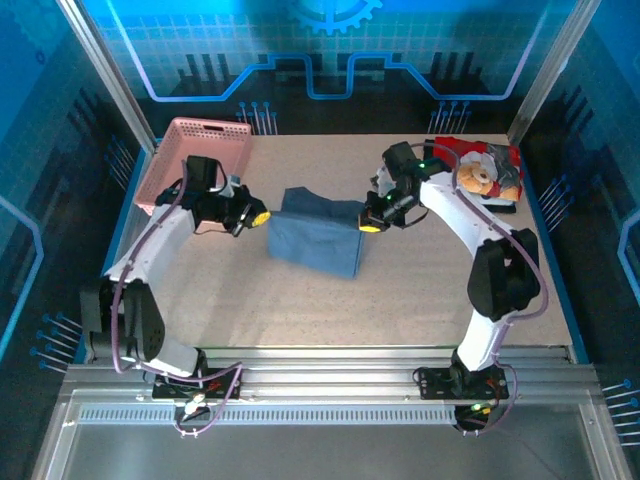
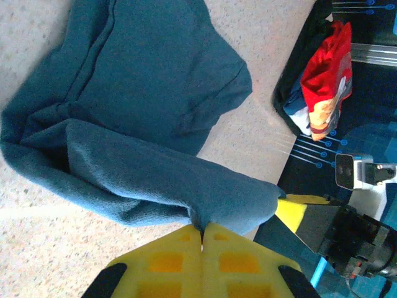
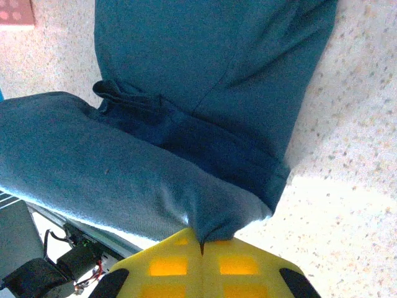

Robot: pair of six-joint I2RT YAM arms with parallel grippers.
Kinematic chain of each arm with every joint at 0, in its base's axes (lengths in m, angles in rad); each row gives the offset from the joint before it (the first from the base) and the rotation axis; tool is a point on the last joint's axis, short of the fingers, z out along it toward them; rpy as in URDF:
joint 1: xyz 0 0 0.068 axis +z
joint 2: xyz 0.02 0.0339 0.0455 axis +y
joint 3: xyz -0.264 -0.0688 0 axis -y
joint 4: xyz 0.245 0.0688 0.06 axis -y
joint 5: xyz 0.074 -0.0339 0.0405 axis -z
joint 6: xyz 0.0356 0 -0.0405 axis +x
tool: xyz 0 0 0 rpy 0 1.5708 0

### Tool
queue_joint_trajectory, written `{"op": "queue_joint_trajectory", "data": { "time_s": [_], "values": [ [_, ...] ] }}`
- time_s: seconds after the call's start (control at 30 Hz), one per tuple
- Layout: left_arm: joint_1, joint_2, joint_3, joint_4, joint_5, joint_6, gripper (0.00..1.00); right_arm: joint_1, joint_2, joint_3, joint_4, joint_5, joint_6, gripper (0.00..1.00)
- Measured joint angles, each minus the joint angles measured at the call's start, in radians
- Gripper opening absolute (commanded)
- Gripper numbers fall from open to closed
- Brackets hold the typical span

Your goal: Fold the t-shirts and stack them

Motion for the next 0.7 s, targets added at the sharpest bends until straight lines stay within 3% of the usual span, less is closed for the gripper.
{"op": "queue_joint_trajectory", "data": {
  "time_s": [0.23, 0.7],
  "values": [
    [0.014, 0.145, 0.099, 0.02, 0.016, 0.024, 0.0, -0.052, 0.134, 0.156, -0.042, -0.018, -0.058, 0.0],
    [0.014, 0.425, 0.341, 0.019, 0.023, 0.068, 0.0, -0.107, 0.318, 0.312, -0.064, -0.043, -0.07, 0.0]
  ]
}}
